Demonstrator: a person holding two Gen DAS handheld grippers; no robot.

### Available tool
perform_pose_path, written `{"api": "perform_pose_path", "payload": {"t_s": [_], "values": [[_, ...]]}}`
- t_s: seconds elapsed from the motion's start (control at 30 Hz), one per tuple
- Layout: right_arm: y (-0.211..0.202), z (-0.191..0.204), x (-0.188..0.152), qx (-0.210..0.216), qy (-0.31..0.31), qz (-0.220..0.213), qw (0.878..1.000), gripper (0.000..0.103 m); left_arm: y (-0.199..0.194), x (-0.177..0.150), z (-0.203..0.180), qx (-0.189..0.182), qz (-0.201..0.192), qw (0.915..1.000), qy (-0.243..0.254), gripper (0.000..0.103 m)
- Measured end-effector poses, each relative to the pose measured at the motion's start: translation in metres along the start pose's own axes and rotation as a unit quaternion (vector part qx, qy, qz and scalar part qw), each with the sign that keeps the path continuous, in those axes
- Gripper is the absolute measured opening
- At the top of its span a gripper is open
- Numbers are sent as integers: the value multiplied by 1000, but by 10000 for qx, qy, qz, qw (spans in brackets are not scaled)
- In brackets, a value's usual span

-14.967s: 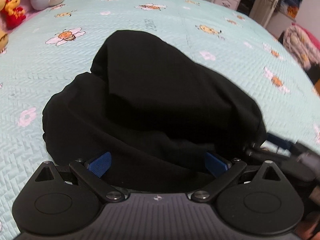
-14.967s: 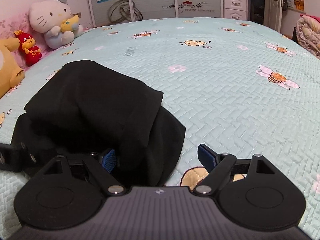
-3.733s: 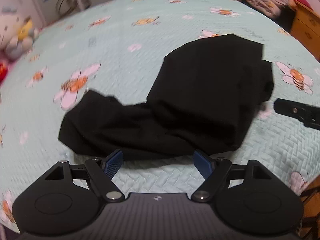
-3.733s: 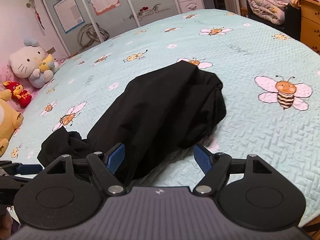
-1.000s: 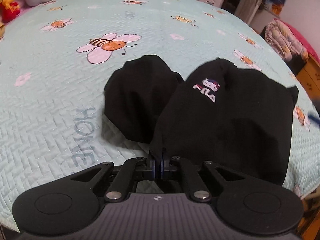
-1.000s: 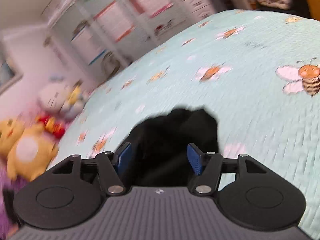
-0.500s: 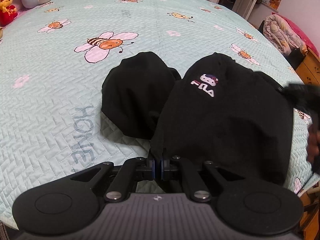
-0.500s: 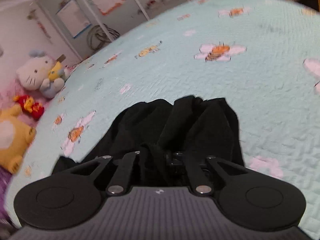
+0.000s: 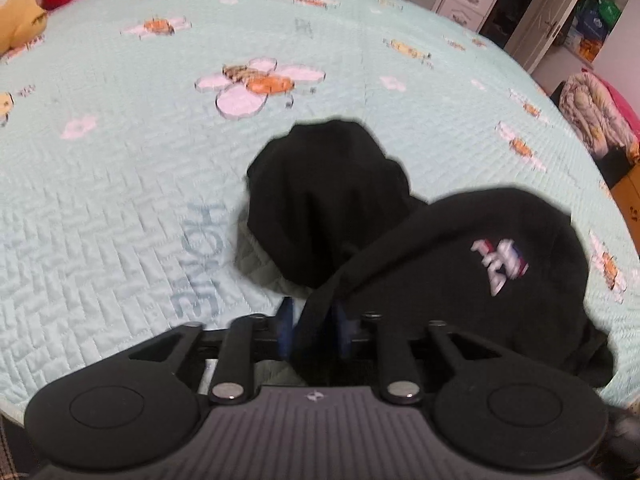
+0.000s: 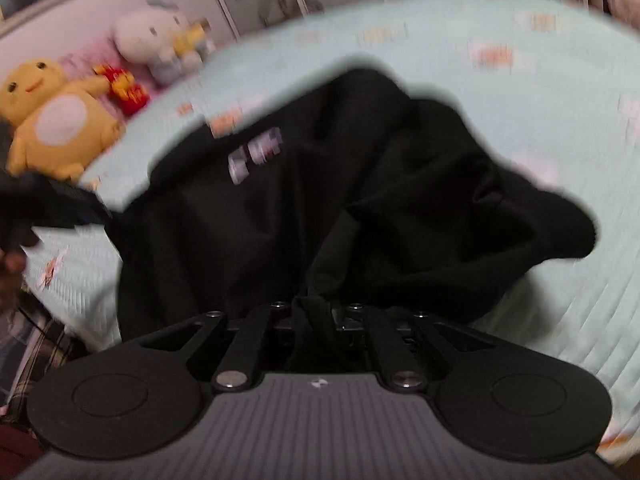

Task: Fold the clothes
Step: 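Lay the sweatshirt flat on the quilt with both grippers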

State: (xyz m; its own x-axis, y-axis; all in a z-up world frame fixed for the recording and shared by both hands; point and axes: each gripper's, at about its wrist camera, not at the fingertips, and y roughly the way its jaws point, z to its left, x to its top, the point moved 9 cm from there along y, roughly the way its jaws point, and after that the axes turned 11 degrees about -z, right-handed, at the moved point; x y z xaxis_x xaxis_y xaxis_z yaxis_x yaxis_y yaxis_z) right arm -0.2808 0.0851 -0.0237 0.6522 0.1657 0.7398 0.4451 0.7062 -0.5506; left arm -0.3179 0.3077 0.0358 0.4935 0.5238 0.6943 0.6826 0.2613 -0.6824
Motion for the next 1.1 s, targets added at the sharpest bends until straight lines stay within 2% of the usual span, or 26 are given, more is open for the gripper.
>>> {"api": "perform_pose_path", "payload": {"t_s": [0.13, 0.2, 0.23, 0.27, 0.37, 0.43, 0.5, 0.53, 0.6, 0.63, 0.7, 0.8, 0.83, 0.9, 0.97, 1.03, 1.1], "values": [[-7, 1, 0, 133, -29, 54, 9999, 9, -14, 12, -20, -224, -191, 9995, 101, 41], [-16, -5, 4, 324, 271, 96, 9991, 15, -17, 13, -38, -485, -215, 9982, 282, 46], [-24, -9, 8, 444, 421, 87, 9981, 18, -16, 10, -49, -618, -183, 9970, 433, 53], [-32, -12, 13, 568, 567, 69, 9967, 23, -15, 5, -60, -739, -121, 9955, 584, 56], [-67, -26, 32, 762, 791, -373, 9933, 29, -2, -21, -87, -1008, 254, 9900, 959, 57], [-88, -43, 48, 591, 890, -831, 9908, 40, 11, -42, -98, -1067, 572, 9861, 1135, 57], [-98, -68, 58, 117, 1015, -1188, 9876, 72, 24, -60, -101, -968, 821, 9828, 1344, 57], [-99, -82, 60, -219, 1073, -1274, 9858, 76, 28, -66, -101, -888, 888, 9818, 1426, 57], [-91, -110, 54, -698, 1262, -1243, 9817, 76, 30, -70, -99, -839, 968, 9815, 1422, 57], [-83, -119, 49, -710, 1424, -1147, 9806, 76, 30, -70, -97, -843, 990, 9819, 1376, 57], [-65, -130, 35, -577, 1779, -872, 9785, 76, 27, -65, -93, -864, 1010, 9840, 1187, 57], [-46, -127, 22, -203, 2173, -737, 9731, 73, 22, -57, -86, -810, 985, 9871, 972, 57], [-44, -121, 23, -91, 2192, -750, 9728, 70, 18, -53, -86, -814, 943, 9879, 923, 57], [-44, -107, 27, 127, 2169, -805, 9728, 47, 9, -45, -87, -901, 848, 9886, 862, 57], [-48, -84, 35, 202, 1804, -966, 9786, 46, 0, -37, -96, -1084, 746, 9873, 889, 58], [-56, -55, 45, 188, 1169, -1203, 9856, 46, -9, -31, -109, -1336, 662, 9848, 895, 61], [-66, -22, 53, 239, 516, -1433, 9880, 45, -20, -26, -125, -1736, 671, 9799, 724, 66]]}}
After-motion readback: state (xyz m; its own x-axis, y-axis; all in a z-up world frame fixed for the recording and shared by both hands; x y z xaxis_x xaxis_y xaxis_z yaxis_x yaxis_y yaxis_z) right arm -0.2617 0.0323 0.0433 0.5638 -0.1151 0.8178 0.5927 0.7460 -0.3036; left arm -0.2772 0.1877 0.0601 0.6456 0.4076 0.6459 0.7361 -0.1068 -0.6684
